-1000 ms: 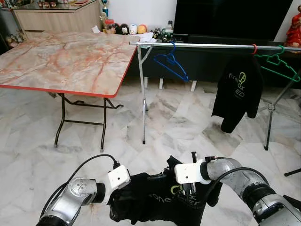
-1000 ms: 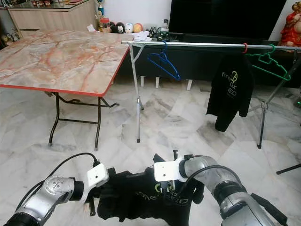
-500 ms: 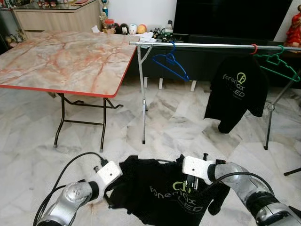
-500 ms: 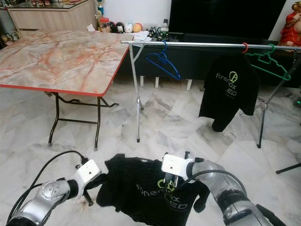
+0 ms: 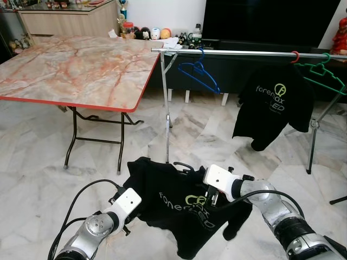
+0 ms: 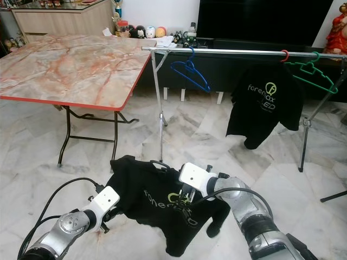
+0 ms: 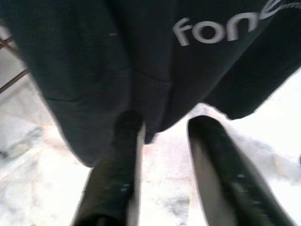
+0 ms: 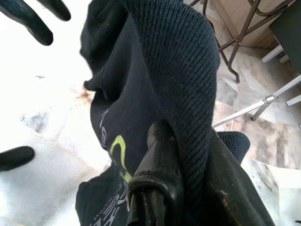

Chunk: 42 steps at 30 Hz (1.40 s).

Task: Hang hanger

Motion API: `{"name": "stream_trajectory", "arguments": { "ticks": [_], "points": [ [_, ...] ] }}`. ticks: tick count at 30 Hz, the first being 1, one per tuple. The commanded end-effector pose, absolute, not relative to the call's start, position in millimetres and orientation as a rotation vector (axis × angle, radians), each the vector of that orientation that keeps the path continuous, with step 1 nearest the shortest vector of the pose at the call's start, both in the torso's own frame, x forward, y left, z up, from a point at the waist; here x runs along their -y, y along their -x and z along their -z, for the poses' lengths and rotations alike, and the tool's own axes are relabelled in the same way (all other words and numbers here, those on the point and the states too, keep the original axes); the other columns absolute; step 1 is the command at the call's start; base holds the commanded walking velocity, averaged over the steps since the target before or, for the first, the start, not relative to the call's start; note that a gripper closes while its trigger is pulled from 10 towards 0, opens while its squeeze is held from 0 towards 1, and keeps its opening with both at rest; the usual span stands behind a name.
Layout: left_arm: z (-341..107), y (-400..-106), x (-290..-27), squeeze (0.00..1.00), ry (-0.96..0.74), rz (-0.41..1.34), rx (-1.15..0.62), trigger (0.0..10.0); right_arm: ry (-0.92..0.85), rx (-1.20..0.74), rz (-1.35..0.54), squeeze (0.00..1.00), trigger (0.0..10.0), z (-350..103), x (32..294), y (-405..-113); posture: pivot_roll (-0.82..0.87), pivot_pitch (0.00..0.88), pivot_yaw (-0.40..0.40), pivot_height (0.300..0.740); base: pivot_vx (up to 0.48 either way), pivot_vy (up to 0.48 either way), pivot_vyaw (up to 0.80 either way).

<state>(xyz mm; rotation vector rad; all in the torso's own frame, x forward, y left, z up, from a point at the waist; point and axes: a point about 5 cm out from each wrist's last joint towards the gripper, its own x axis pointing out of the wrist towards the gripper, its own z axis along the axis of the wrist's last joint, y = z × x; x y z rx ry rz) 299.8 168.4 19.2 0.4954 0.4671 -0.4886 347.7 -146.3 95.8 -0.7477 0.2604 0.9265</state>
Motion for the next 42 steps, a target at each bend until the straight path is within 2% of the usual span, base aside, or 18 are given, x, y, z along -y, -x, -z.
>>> {"name": "stream_trajectory", "arguments": {
  "ticks": [1,10,13,14,15,23,32,39,40,41,42],
  "points": [
    [-19,-303,-172,1.0,-0.522,0.434,-0.477,10.0,0.719,-0.224,-0.904,0.0,10.0,-102,145,-349,0.01,0.006,-0.002,0.74,0.0,0.0,0.0],
    [-17,-306,-182,1.0,-0.544,0.291,-0.49,10.0,0.704,-0.23,-0.905,0.0,10.0,-102,140,-347,0.01,0.0,0.003,0.74,0.0,0.0,0.0],
    [-16,-307,-180,1.0,-0.491,0.282,-0.502,10.0,0.693,-0.222,-0.912,0.0,10.0,-105,137,-347,0.01,0.0,0.002,0.74,0.0,0.0,0.0],
    [-15,-308,-178,0.76,-0.465,0.283,-0.511,10.0,0.69,-0.222,-0.914,0.0,10.0,-106,136,-347,0.01,0.0,0.002,0.74,0.0,0.0,0.0],
    [-14,-308,-172,0.0,-0.401,0.303,-0.52,10.0,0.69,-0.228,-0.927,0.0,10.0,-106,133,-347,0.01,0.001,0.002,0.74,0.0,0.0,0.0],
    [-20,-315,-163,0.0,-0.386,0.291,-0.478,10.0,0.671,-0.231,-0.99,0.0,10.0,-104,121,-339,0.01,0.019,0.0,0.74,0.0,0.0,0.0],
    [-27,-323,-183,0.0,-0.399,0.091,-0.487,10.0,0.676,-0.251,-1.007,0.0,10.0,-105,124,-333,0.0,0.036,-0.002,0.74,0.0,0.0,0.0],
    [-21,-319,-175,0.0,-0.358,0.123,-0.517,9.7,0.639,-0.257,-1.023,0.0,10.0,-108,119,-330,0.0,0.049,-0.002,0.74,0.0,0.0,0.0],
    [-21,-320,-174,0.0,-0.353,0.13,-0.512,1.6,0.637,-0.257,-1.024,0.0,10.0,-109,119,-330,0.0,0.05,-0.003,0.74,0.0,0.0,0.0],
    [-22,-320,-173,0.0,-0.353,0.139,-0.507,0.0,0.633,-0.256,-1.025,0.0,10.0,-109,118,-330,0.0,0.05,-0.003,0.74,0.0,0.0,0.0],
    [-22,-320,-172,0.0,-0.352,0.146,-0.504,0.0,0.63,-0.256,-1.026,0.0,10.0,-109,118,-330,0.0,0.05,-0.003,0.74,0.0,0.0,0.0]
  ]
}}
